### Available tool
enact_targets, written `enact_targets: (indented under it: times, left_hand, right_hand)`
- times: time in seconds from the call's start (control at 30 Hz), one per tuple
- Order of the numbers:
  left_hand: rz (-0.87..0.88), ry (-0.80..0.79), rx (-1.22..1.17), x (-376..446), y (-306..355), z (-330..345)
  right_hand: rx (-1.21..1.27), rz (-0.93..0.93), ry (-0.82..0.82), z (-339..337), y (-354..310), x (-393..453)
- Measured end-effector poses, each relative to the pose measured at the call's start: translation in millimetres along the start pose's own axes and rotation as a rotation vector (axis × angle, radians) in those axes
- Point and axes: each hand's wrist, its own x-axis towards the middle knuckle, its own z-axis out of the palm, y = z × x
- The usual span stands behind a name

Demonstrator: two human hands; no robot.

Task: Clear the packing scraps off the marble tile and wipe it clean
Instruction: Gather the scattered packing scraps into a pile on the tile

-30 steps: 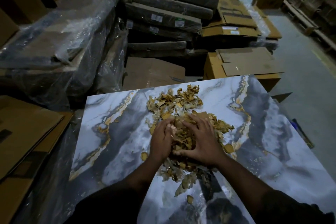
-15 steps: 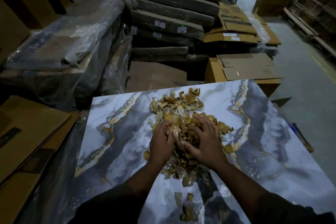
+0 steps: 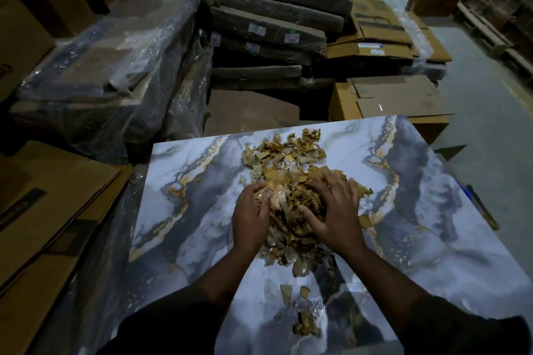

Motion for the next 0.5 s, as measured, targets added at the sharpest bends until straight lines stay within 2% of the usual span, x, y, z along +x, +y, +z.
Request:
enact_targets:
  times: [0.1, 0.3, 0.43, 0.5]
  left_hand:
    - [-0.013, 0.012, 0.015, -11, -10, -5]
    - [-0.039, 0.017, 0.104, -41, -37, -24]
    - [-0.002, 0.065, 0.31, -71, -56, -47]
    - [0.046, 0.075, 0.463, -90, -69, -59]
  right_hand:
    - [0.035, 0.008, -0.049, -3, -6, -3]
    - [0.115, 0.087, 0.089, -13, -16, -10]
    - [0.15, 0.114, 0.159, -19, -21, -38]
    - [0.154, 0.103, 0.105, -17, -26, -67]
